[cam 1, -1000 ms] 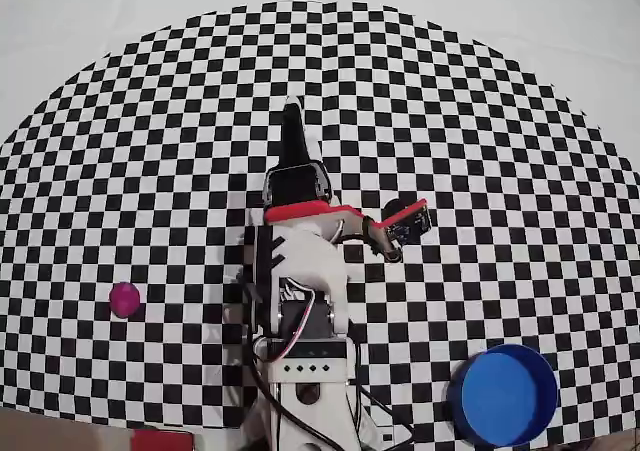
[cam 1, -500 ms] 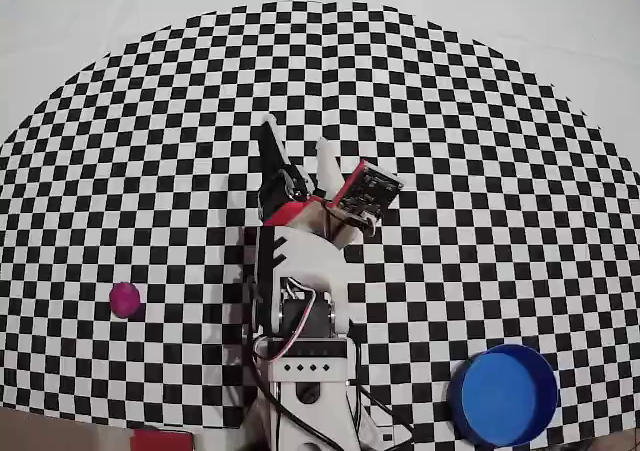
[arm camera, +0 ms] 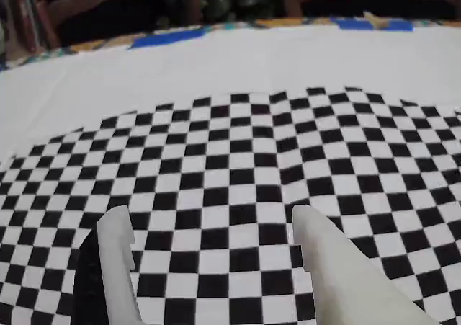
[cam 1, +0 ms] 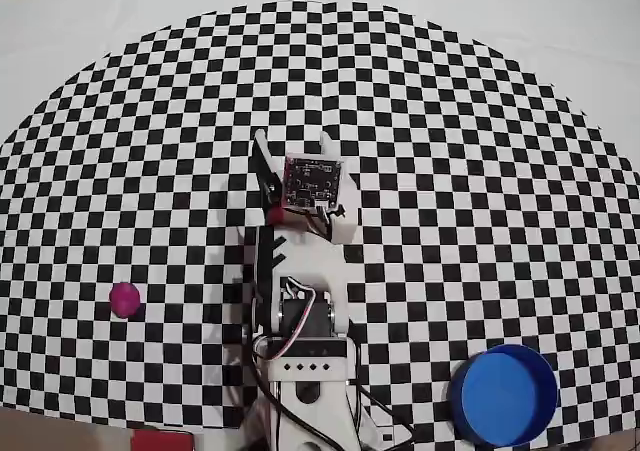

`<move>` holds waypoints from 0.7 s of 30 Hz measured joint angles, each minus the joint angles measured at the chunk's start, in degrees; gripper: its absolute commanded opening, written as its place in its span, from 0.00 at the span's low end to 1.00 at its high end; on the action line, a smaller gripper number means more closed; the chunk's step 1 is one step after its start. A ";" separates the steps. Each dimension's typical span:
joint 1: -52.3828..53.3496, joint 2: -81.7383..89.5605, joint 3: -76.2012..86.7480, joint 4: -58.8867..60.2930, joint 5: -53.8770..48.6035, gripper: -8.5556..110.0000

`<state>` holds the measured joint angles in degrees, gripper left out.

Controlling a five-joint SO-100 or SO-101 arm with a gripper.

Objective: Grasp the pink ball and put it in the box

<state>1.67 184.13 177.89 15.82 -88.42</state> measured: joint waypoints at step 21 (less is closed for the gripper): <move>-5.19 -1.05 0.00 -0.79 -0.35 0.28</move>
<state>-3.52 183.08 177.89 15.03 -88.77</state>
